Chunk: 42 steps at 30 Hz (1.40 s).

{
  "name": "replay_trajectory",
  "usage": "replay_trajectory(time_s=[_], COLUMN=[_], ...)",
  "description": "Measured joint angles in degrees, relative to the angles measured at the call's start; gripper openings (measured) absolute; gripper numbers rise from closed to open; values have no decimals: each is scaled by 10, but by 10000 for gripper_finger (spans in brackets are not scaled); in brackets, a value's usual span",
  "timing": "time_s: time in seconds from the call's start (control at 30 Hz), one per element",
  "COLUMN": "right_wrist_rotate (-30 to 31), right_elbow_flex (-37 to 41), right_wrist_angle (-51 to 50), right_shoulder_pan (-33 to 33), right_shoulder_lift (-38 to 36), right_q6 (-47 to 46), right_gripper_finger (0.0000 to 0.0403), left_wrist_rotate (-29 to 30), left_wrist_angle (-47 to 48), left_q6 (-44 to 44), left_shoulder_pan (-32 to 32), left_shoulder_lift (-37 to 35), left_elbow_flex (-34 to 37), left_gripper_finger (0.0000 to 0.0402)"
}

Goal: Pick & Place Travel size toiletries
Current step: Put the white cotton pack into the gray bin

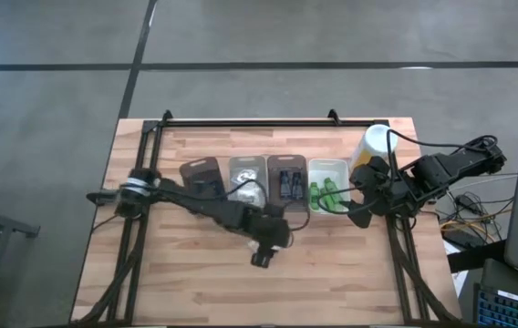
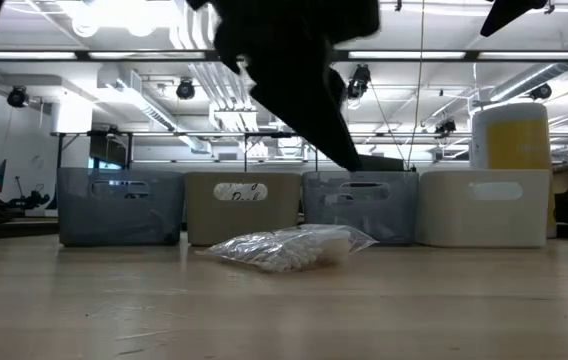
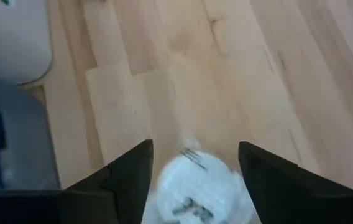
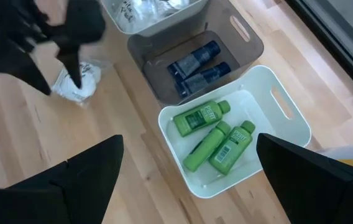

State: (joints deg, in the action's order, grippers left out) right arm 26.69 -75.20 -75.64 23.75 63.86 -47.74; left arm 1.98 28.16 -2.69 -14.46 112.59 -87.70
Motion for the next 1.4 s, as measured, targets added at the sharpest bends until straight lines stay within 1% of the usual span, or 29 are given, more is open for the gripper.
replay_trajectory(time_s=[0.1, 0.27, 0.33, 0.47, 0.67, 0.77, 0.9, 1.03, 1.13, 1.27, 1.3, 1.37, 1.4], right_wrist_rotate=[-4, -20, -27, -27, -27, -27, -27, -27, -27, -26, -26, -26, -25], right_elbow_flex=[0, 0, 0, 0, 0, 0, 0, 0, 0, 0, 0, 0, 0], right_wrist_angle=[0, 0, 0, 0, 0, 0, 0, 0, -1, -1, -1, -3, -2], right_shoulder_pan=[0, 0, 0, 0, 0, 0, 0, 0, 0, 0, 0, 0, 0], right_shoulder_lift=[0, 0, 0, 0, 0, 0, 0, 0, 0, 0, 0, 0, 0], right_q6=[-1, -2, -2, -2, 0, 2, 4, 4, 4, 4, 4, 6, 8], right_gripper_finger=[363, 364, 363, 363, 363, 364, 364, 364, 364, 364, 363, 363, 364], left_wrist_rotate=[-31, -77, -81, -88, -87, -95, -140, -167, -207, -281, -291, -287, -267], left_wrist_angle=[25, 118, 138, 147, 158, 172, 187, 209, 226, 235, 234, 229, 225], left_q6=[-20, -56, -82, -133, -140, -127, -104, -61, -17, 38, 46, 51, 43], left_shoulder_pan=[22, 44, 45, 43, 43, 43, 41, 32, 25, 18, 17, 17, 18], left_shoulder_lift=[34, 62, 65, 68, 75, 74, 74, 74, 72, 64, 59, 50, 46], left_elbow_flex=[-44, -94, -97, -87, -81, -76, -66, -59, -60, -76, -82, -90, -95], left_gripper_finger=[236, 234, 234, 233, 233, 233, 233, 233, 227, 208, 202, 190, 185])
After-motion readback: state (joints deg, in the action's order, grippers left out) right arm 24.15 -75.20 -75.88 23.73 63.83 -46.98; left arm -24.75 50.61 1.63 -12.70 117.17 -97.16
